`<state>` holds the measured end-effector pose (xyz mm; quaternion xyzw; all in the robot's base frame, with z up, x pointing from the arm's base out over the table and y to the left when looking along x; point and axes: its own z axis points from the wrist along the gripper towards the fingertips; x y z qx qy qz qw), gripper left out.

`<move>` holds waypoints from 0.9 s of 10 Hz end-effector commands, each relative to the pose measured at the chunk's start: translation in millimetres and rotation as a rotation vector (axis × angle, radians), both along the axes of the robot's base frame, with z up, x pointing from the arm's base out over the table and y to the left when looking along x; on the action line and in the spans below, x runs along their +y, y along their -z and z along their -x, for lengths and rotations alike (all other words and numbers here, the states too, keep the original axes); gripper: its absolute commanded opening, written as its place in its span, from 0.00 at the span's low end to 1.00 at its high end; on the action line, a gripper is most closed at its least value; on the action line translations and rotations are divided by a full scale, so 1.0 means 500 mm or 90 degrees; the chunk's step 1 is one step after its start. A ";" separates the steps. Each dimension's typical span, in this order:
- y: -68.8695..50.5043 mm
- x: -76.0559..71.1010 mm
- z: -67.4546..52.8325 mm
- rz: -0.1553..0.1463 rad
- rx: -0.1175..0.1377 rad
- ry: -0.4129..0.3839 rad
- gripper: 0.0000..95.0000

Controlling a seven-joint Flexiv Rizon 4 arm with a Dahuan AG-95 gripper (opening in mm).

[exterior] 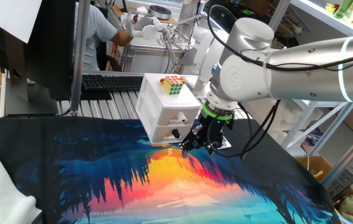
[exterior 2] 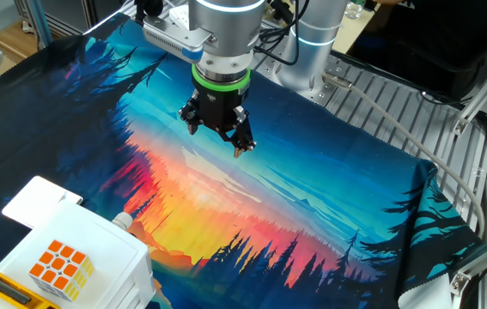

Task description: Grasp the handle and open the drawer

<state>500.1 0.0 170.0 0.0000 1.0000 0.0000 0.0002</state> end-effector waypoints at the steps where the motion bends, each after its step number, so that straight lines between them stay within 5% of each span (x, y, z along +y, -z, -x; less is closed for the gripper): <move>1: 0.000 0.000 0.000 0.024 -0.016 0.220 0.00; 9: -0.005 -0.009 0.001 0.012 -0.009 0.220 0.00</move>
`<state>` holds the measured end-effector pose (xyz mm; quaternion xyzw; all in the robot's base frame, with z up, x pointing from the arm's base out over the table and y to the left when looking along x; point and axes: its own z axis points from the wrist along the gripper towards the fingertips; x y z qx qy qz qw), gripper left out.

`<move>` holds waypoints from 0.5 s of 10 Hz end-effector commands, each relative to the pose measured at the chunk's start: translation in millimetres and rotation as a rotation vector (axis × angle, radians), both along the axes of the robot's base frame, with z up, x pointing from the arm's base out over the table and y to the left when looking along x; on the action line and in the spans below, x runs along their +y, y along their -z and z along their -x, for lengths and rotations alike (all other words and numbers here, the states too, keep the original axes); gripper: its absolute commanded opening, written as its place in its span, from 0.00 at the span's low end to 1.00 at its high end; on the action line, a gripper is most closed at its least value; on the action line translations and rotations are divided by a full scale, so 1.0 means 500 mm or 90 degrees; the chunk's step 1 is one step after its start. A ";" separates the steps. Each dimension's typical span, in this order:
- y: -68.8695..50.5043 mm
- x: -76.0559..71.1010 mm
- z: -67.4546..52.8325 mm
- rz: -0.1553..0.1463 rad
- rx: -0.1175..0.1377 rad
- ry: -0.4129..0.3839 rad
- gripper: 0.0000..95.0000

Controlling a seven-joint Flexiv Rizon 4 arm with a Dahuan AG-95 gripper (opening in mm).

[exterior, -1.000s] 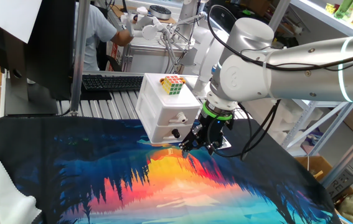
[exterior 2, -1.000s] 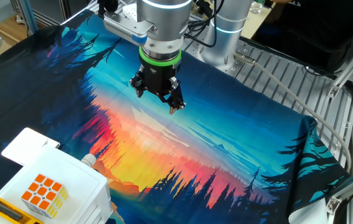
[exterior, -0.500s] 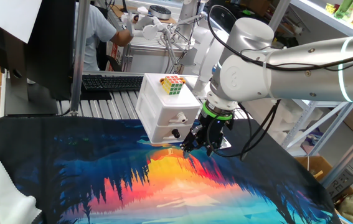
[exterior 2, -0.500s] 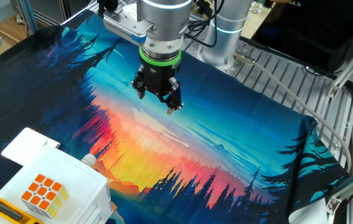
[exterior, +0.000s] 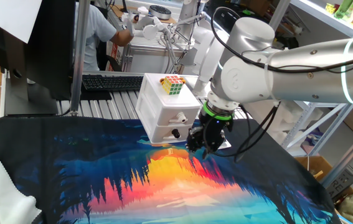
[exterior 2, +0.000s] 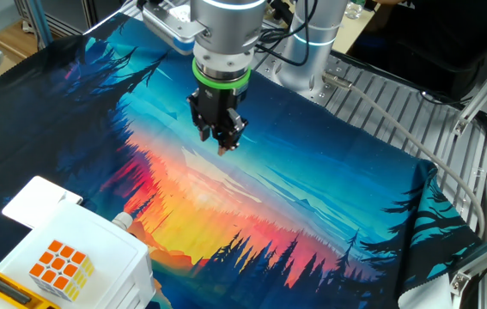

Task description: Grasp the handle and open the drawer

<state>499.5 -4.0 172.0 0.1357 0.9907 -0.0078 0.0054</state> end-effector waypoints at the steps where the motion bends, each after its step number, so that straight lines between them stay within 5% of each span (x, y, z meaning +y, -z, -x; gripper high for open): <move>1: 0.000 -0.003 -0.001 0.003 -0.004 0.047 0.00; 5: 0.000 -0.016 -0.020 0.002 -0.008 0.040 0.00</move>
